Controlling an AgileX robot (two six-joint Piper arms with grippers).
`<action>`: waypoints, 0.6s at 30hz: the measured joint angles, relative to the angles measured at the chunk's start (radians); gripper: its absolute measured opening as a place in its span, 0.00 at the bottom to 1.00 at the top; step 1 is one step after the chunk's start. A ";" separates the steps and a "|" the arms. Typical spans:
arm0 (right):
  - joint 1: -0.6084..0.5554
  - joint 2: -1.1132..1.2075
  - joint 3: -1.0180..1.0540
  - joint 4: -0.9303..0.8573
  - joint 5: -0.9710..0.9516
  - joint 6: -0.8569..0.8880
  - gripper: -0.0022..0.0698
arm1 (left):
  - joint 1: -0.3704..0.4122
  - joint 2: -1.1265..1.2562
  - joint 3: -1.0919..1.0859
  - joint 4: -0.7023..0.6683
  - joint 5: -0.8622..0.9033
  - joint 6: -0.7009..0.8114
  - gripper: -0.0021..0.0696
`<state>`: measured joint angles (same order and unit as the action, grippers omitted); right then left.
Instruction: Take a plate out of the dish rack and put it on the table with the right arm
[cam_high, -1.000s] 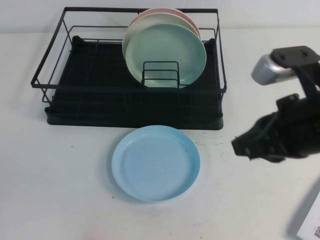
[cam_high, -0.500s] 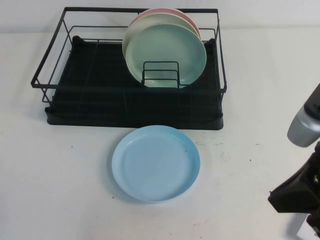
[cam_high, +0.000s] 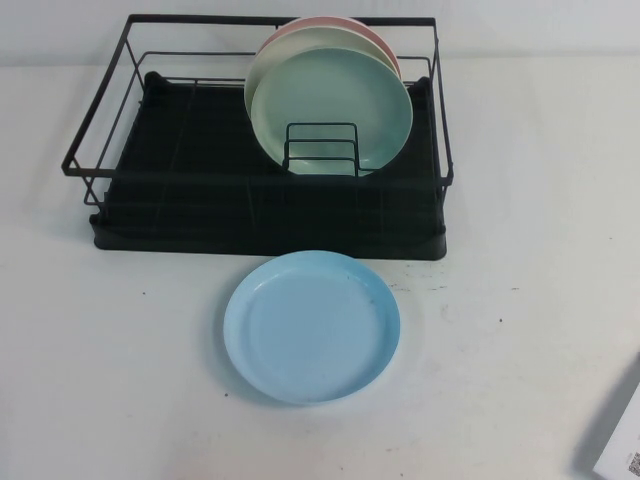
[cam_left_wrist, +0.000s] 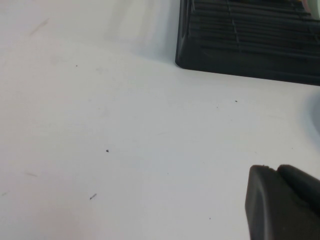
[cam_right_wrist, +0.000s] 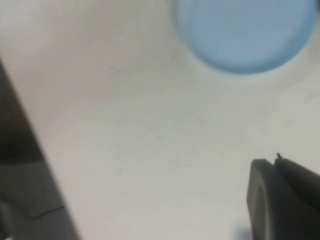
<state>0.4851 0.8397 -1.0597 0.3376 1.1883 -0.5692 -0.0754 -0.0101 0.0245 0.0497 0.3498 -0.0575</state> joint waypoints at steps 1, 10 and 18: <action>-0.028 -0.052 0.000 -0.015 -0.024 -0.032 0.00 | 0.000 0.000 0.000 0.000 0.000 0.000 0.02; -0.264 -0.338 0.000 -0.032 -0.071 -0.089 0.00 | 0.000 0.000 0.000 0.000 0.000 0.000 0.02; -0.323 -0.451 0.045 -0.010 -0.230 -0.082 0.00 | 0.000 0.000 0.000 0.000 0.000 0.000 0.02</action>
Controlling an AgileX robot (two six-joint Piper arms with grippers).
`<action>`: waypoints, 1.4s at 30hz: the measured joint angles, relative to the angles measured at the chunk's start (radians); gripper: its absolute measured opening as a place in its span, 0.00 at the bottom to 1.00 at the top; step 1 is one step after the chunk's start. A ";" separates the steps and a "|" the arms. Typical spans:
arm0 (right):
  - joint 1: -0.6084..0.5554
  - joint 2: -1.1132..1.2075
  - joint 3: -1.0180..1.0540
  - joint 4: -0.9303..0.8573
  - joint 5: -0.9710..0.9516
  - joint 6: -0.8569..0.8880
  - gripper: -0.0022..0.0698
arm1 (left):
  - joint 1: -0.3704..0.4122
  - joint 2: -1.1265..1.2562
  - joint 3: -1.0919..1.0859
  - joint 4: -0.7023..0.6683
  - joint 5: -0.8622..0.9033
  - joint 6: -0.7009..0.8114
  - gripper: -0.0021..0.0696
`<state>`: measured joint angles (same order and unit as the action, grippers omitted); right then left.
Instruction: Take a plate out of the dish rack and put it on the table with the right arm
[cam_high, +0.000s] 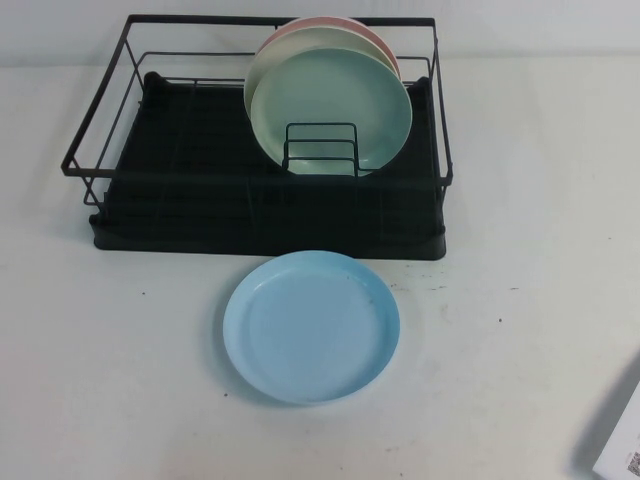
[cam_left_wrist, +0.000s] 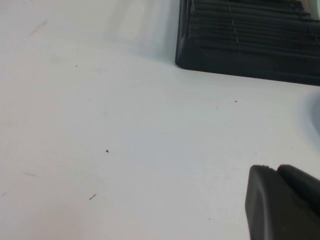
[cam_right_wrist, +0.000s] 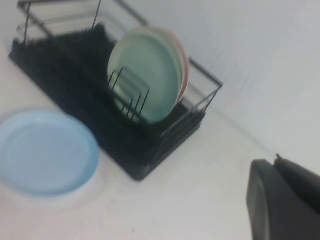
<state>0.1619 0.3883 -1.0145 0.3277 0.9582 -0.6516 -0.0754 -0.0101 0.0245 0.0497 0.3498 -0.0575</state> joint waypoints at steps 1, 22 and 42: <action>0.000 -0.024 0.035 0.014 -0.070 0.010 0.00 | 0.000 0.000 0.000 0.000 0.000 0.000 0.02; -0.039 -0.396 1.041 0.730 -1.193 -0.061 0.00 | 0.000 0.000 0.000 0.000 0.000 0.000 0.02; -0.039 -0.402 1.043 0.706 -1.169 -0.186 0.00 | 0.000 0.000 0.000 0.000 0.000 0.000 0.02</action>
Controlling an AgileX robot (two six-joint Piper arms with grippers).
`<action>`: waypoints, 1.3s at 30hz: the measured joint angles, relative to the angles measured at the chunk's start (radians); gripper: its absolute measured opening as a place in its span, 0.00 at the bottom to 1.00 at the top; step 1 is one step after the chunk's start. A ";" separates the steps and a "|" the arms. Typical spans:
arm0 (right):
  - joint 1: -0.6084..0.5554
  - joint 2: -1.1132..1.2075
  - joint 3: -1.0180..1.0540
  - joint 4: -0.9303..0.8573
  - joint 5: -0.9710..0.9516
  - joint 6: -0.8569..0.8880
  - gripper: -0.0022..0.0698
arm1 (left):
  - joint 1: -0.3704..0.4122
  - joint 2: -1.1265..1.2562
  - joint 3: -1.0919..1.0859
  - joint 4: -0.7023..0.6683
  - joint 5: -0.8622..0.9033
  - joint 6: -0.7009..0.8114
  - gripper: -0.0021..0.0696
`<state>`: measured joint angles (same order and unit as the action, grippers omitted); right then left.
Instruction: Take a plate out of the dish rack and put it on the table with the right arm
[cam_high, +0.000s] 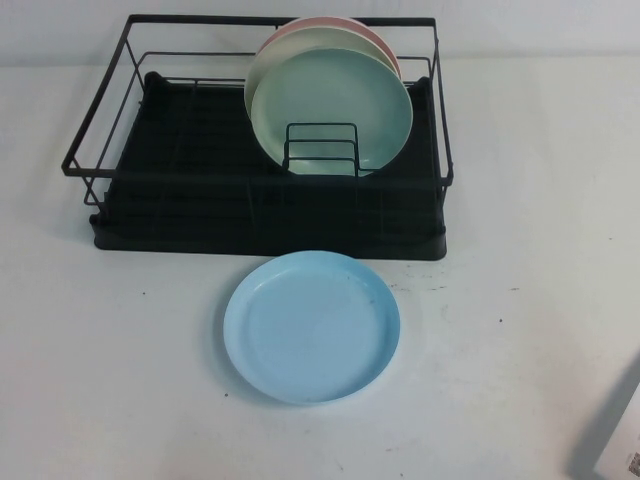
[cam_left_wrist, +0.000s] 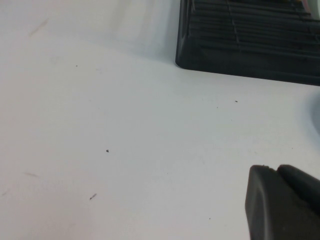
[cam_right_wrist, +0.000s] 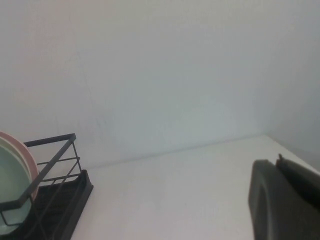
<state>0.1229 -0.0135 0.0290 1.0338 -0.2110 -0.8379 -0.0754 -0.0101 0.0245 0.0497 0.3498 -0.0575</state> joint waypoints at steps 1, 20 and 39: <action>0.000 0.000 0.000 -0.013 0.004 -0.003 0.00 | 0.000 0.000 0.000 0.000 0.000 0.000 0.02; -0.027 0.000 0.000 -0.695 0.360 0.438 0.00 | 0.000 0.000 0.000 0.000 0.000 0.000 0.02; -0.038 0.000 0.000 -0.821 0.566 0.611 0.00 | 0.000 0.000 0.000 0.000 0.000 0.000 0.02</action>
